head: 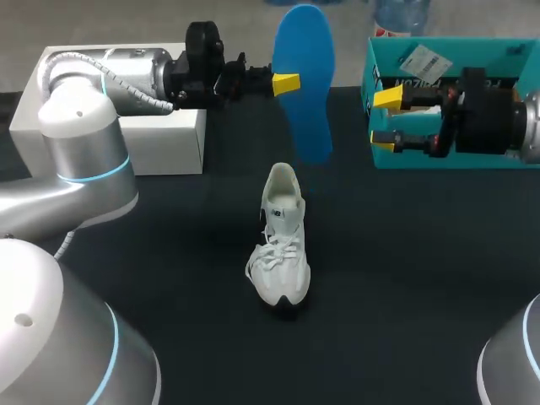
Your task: Take the shoe out of the shoebox, open the shoe tongue, remove and reinsert the insole, then place the shoe into the shoebox
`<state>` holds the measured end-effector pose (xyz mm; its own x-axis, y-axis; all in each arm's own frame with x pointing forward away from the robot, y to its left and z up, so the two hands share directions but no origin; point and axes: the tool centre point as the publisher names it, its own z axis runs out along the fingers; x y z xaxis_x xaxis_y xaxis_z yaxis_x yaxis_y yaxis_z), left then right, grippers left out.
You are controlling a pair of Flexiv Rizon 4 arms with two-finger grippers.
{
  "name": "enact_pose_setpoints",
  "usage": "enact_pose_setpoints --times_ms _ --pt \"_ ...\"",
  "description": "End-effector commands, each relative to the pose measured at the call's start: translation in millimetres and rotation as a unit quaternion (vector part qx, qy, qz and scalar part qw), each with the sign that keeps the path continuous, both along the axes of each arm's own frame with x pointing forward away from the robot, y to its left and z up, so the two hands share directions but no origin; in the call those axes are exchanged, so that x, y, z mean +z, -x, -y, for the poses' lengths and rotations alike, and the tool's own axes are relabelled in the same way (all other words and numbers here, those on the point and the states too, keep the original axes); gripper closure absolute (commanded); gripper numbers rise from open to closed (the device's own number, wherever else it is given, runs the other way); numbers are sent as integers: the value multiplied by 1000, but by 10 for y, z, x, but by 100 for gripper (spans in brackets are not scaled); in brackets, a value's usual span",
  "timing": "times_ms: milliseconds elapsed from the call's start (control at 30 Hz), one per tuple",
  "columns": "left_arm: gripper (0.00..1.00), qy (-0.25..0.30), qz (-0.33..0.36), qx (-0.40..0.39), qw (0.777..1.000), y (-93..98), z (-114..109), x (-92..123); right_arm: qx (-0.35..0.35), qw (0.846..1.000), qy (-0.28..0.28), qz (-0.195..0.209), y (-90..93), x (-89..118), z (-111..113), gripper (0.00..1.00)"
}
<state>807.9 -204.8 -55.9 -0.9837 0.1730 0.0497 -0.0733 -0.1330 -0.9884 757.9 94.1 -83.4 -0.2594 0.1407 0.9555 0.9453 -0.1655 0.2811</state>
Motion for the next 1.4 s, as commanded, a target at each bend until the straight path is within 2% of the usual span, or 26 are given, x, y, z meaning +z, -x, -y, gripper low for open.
enact_pose_setpoints --times_ms 33,100,167,667,800,900,933,1033,1133,1167,1200,1233,1267,1400 --pt "100 17 359 22 933 -58 -4 -59 -1 1000 0 -1 -8 -5 -20 0" --pt "100 8 410 28 911 -100 -10 -81 -1 1000 0 -1 -8 -5 -20 0" --pt "100 4 427 35 904 -129 -18 -99 -1 1000 0 -1 -8 -5 -20 0" --pt "100 1 430 38 902 -134 -21 -104 -1 1000 0 -1 -8 -5 -20 0" --pt "100 46 544 47 836 -129 -8 -206 -1 1000 0 -1 -8 -5 -20 0" --pt "100 59 617 64 782 -153 -2 -272 -1 1000 0 -1 -8 -5 -20 0" --pt "100 64 621 68 778 -154 -1 -277 -1 1000 0 -1 -8 -5 -20 0" --pt "100 82 656 85 745 -158 -8 -268 -1 1000 0 -1 -8 -5 -20 0" --pt "100 88 709 92 694 -141 -16 -228 -1 1000 0 -1 -8 -5 -20 0" --pt "100 86 731 87 671 -136 -16 -214 -1 1000 0 -1 -8 -5 -20 0" --pt "100 79 767 82 631 -128 -17 -212 -1 1000 0 -1 -8 -5 -20 0" --pt "100 73 808 74 581 -122 -17 -224 -1 1000 0 -1 -8 -5 -20 0" --pt "100 66 821 68 563 -120 -17 -227 -1 1000 0 -1 -8 -5 -20 0" --pt "100 66 821 68 563 -120 -17 -227 -1 1000 0 -1 -8 -5 -20 0"
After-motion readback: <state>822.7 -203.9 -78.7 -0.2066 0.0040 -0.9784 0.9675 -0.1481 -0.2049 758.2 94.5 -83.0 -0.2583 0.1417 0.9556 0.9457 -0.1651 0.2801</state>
